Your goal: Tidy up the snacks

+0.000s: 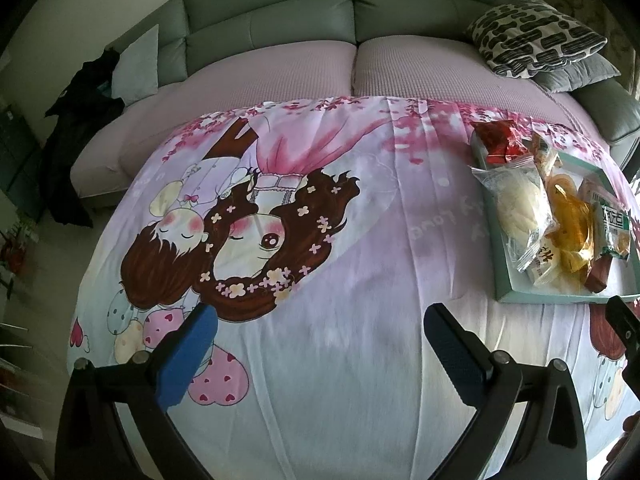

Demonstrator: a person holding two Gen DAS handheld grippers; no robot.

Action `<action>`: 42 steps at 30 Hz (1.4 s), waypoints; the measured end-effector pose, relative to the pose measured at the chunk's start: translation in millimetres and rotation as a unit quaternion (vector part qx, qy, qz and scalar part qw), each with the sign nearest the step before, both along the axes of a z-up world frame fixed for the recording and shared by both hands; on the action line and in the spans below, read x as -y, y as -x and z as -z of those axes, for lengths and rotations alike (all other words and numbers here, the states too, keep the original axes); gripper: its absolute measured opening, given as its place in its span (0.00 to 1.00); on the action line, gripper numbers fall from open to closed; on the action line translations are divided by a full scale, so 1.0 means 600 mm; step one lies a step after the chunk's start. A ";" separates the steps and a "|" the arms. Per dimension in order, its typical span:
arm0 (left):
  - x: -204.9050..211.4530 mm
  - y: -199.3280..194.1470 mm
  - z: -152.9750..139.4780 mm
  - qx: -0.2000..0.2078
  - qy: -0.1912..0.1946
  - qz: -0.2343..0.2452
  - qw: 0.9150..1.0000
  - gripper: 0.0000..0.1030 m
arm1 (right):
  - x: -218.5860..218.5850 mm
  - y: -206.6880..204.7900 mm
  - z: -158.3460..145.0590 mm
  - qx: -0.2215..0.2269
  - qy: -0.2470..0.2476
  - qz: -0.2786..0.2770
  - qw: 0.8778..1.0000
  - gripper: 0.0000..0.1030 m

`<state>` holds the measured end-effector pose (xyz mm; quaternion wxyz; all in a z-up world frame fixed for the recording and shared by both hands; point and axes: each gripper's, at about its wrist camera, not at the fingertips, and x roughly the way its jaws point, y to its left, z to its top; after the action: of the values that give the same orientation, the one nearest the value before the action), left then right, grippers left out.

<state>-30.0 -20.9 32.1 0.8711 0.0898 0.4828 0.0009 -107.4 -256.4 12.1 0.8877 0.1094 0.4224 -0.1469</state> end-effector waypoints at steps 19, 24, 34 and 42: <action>-0.001 0.002 -0.002 -0.001 0.005 0.001 1.000 1.00 | -0.008 0.001 -0.003 -0.003 0.009 -0.007 1.000 1.00; -0.001 0.002 -0.003 -0.002 0.006 0.002 1.000 1.00 | -0.009 0.000 -0.003 -0.003 0.010 -0.007 1.000 1.00; 0.002 0.001 -0.001 -0.004 0.005 0.004 1.000 1.00 | -0.007 0.000 -0.003 -0.004 0.008 -0.008 1.000 1.00; 0.003 0.001 -0.002 -0.003 0.004 0.005 1.000 1.00 | -0.007 -0.001 -0.003 -0.005 0.008 -0.008 1.000 1.00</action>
<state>-30.4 -22.5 33.2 0.8698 0.0884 0.4853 -0.0055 -106.9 -252.0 14.1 0.8877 0.0978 0.4264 -0.1439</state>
